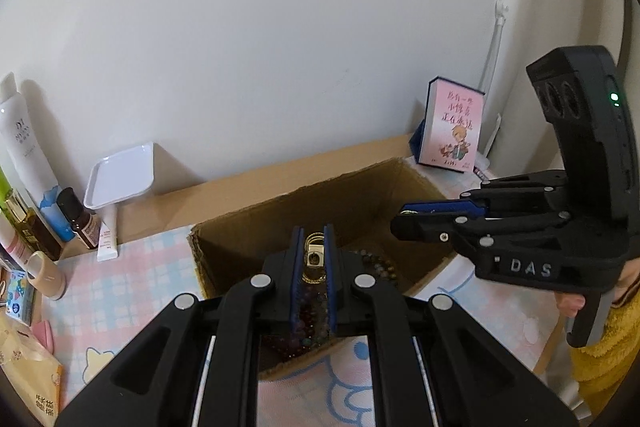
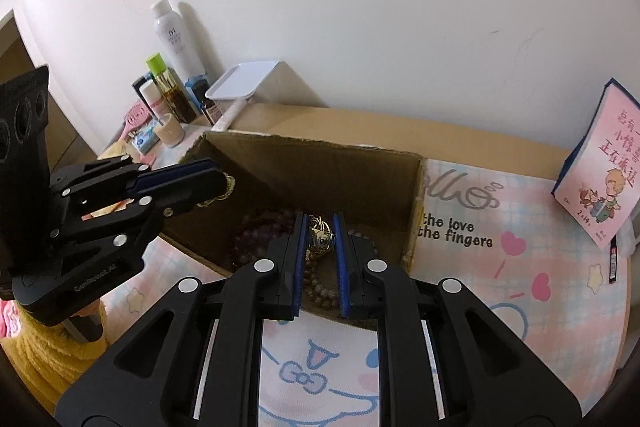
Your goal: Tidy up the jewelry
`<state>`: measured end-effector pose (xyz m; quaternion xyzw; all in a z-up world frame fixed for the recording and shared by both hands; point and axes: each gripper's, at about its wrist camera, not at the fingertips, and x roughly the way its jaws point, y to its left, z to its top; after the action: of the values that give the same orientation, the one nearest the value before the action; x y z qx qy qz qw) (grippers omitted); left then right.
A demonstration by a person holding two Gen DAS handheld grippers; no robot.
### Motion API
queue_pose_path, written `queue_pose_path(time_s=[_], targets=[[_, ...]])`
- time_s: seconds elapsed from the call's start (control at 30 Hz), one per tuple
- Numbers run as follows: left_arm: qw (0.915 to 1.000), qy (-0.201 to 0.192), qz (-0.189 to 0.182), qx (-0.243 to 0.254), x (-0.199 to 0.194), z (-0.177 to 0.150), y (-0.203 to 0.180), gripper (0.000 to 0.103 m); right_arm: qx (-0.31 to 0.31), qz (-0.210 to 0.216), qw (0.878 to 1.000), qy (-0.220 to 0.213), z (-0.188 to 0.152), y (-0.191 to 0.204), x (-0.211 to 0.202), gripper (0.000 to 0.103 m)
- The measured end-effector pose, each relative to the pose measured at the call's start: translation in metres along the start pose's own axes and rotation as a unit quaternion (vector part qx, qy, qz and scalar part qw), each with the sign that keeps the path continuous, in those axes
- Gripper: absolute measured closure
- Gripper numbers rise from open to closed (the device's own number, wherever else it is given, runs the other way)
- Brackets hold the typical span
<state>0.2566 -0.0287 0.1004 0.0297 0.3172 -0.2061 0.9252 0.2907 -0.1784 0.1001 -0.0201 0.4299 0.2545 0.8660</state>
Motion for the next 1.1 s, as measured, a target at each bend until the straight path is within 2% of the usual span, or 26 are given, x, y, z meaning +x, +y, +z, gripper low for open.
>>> queue_pose_path(time_s=[0.5, 0.57, 0.6, 0.63, 0.8, 0.87, 0.93, 1.0, 1.1], targets=[[0.9990, 0.037, 0.025, 0.000, 0.027, -0.005, 0.005, 0.093, 0.004, 0.012, 1.000, 0.005, -0.001, -0.006, 0.009, 0.089], [0.9991, 0.034, 0.024, -0.003, 0.024, -0.006, 0.006, 0.083, 0.005, 0.015, 1.000, 0.001, -0.001, -0.005, 0.006, 0.082], [0.9992, 0.031, 0.023, -0.004, 0.022, -0.007, 0.006, 0.073, 0.004, 0.014, 1.000, -0.001, -0.001, -0.005, 0.004, 0.075], [0.9993, 0.028, 0.023, -0.003, 0.020, -0.007, 0.006, 0.069, 0.005, 0.012, 1.000, -0.003, -0.001, -0.004, 0.001, 0.071], [0.9997, 0.007, 0.024, -0.005, -0.001, -0.009, 0.005, 0.068, 0.012, 0.015, 1.000, -0.022, -0.003, -0.003, -0.021, 0.069], [0.9996, -0.005, 0.025, -0.009, -0.012, -0.009, 0.006, 0.060, 0.012, 0.014, 0.999, -0.032, -0.004, -0.003, -0.032, 0.062], [0.9995, -0.014, 0.025, -0.013, -0.021, -0.009, 0.008, 0.047, 0.011, 0.014, 0.999, -0.040, -0.005, -0.001, -0.044, 0.047], [0.9993, -0.021, 0.028, -0.012, -0.030, -0.007, 0.008, 0.041, 0.005, 0.012, 0.999, -0.044, -0.005, 0.003, -0.053, 0.037], [0.9987, -0.029, 0.040, -0.013, -0.042, -0.006, 0.008, 0.032, -0.004, 0.008, 0.999, -0.050, -0.004, 0.008, -0.064, 0.016]])
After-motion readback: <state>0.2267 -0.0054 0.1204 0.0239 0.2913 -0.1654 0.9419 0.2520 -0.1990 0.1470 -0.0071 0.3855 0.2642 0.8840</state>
